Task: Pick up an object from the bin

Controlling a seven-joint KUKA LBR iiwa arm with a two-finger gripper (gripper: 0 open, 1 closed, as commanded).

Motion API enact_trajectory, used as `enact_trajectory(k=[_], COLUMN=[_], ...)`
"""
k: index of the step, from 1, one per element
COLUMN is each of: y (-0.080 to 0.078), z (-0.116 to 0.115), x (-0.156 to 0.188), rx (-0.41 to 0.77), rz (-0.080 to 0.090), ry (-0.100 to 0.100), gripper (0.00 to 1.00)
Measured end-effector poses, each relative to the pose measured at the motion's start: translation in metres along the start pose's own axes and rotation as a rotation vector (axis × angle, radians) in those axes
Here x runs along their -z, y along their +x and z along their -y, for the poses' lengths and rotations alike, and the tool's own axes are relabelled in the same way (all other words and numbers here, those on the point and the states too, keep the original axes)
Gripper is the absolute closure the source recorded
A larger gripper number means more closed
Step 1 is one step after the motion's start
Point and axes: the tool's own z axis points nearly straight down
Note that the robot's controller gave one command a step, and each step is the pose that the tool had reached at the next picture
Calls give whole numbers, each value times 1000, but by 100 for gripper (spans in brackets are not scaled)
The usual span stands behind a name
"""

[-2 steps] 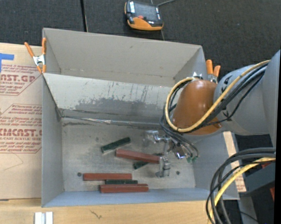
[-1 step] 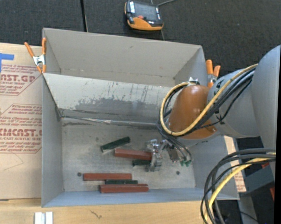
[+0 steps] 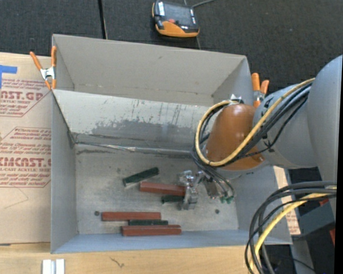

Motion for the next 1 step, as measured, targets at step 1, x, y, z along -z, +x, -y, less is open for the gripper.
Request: enact_trajectory(k=[1], y=[1], z=[0], x=[3], rx=[0], rz=[-3], ry=[-1], gripper=[100])
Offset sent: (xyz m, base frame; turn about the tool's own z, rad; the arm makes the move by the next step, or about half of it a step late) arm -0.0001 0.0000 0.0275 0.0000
